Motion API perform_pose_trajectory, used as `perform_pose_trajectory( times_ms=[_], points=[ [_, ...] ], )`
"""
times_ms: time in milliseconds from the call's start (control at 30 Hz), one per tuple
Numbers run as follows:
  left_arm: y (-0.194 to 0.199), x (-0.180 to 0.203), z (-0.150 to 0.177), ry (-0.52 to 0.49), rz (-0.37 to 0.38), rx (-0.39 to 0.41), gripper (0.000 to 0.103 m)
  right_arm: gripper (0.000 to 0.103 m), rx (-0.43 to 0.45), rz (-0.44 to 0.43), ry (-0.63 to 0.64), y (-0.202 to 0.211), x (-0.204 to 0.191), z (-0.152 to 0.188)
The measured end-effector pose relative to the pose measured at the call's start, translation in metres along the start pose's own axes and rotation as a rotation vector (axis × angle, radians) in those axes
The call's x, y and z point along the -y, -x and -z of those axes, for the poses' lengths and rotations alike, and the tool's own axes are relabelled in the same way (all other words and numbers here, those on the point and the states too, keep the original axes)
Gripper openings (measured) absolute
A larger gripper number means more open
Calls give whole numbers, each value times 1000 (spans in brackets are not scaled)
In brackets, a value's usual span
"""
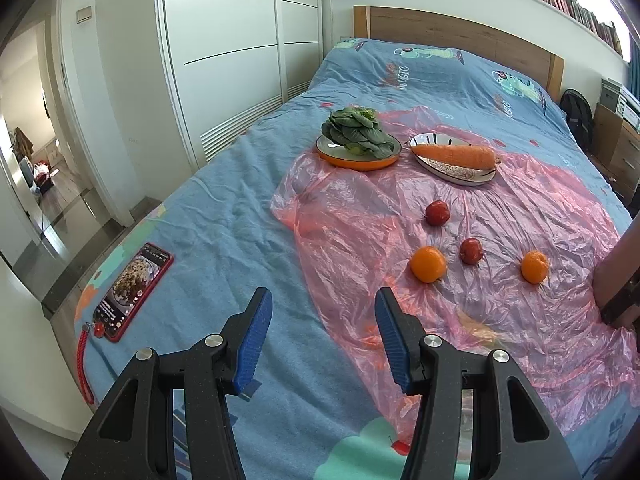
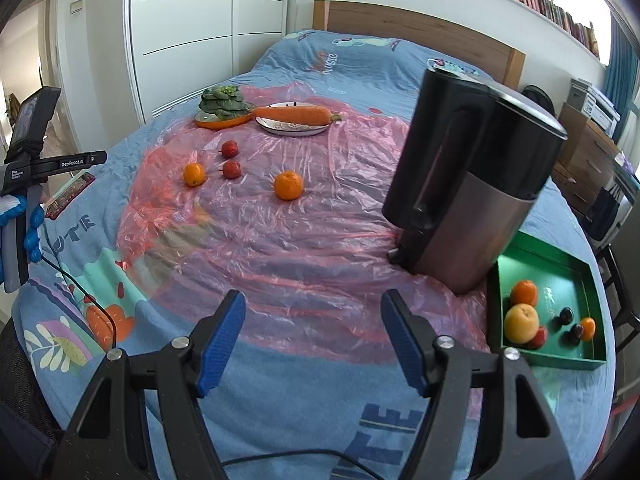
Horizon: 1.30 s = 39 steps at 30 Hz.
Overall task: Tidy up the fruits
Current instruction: 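Move both open tools back toward the remaining fruits on the sheet, then grasp an orange with the left tool while the right tool grasps another orange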
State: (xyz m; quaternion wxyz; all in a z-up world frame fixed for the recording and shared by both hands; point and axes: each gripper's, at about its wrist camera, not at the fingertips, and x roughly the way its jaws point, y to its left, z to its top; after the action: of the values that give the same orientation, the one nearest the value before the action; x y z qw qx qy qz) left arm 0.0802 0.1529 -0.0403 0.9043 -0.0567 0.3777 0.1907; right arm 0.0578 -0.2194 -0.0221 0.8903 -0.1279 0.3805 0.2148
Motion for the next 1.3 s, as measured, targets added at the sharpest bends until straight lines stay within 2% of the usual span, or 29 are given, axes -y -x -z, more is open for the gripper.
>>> perform_pose_trajectory(
  times_ms=[267, 433, 700, 967, 1100, 1300],
  points=[
    [-35, 32, -9, -23, 59, -31, 48, 103, -4, -89, 54, -64, -20, -38],
    [-61, 52, -17, -38, 84, -42, 48, 103, -3, -113, 71, -106, -25, -57],
    [-88, 86, -32, -85, 162, -21, 48, 103, 33, -140, 19, -163, -20, -84],
    [-104, 124, -34, -167, 241, -9, 48, 103, 41, -155, -47, -203, -10, -95],
    [-110, 128, -33, -168, 244, -11, 48, 103, 41, -158, -54, -213, -8, -97],
    [-122, 111, -27, -128, 193, -18, 48, 103, 28, -162, -69, -231, -5, -98]
  ],
)
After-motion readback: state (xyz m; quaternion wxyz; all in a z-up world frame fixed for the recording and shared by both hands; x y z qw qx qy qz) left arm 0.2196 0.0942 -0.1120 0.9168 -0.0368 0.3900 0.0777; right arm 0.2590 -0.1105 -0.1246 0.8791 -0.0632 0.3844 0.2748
